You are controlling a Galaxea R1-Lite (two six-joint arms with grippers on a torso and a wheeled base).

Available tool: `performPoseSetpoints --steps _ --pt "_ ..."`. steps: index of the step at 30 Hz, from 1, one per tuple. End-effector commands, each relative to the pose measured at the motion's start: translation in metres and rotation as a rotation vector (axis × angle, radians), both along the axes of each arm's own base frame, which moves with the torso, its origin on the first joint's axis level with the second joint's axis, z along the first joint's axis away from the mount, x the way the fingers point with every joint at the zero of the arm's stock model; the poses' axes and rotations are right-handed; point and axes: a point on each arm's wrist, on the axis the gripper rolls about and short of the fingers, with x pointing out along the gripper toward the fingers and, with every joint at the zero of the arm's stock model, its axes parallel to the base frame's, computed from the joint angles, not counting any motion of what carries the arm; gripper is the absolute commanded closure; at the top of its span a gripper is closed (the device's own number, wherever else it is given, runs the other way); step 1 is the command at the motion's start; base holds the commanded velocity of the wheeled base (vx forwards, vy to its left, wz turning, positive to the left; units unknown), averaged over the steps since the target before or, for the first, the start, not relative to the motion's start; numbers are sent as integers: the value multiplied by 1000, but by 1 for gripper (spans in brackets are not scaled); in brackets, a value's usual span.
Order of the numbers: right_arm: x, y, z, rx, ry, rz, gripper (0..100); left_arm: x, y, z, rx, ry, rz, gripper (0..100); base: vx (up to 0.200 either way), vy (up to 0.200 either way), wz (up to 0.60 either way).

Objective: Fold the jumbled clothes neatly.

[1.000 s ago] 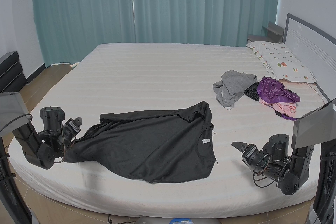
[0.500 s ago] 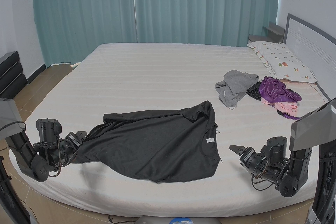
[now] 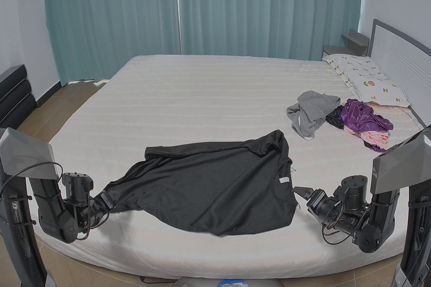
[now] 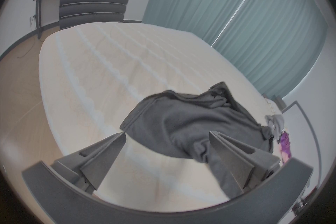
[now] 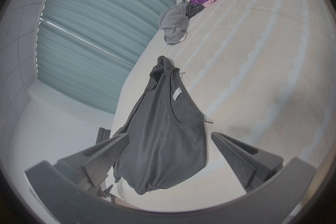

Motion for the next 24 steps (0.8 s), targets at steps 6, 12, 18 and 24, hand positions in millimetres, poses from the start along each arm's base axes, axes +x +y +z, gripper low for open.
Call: performPoseSetpoints --steps 6,12,18,24 --pt "1 1 -1 2 -7 3 0 -9 2 -43 86 120 38 0 0 0 0" --pt "1 1 -1 3 -8 3 0 1 7 -49 93 50 61 0 0 0 0" --pt "1 2 -1 2 -7 6 0 6 13 -46 99 -15 81 100 0 0 0" --pt "-2 7 -4 -11 1 28 0 6 16 -43 103 -23 95 100 0 0 0"
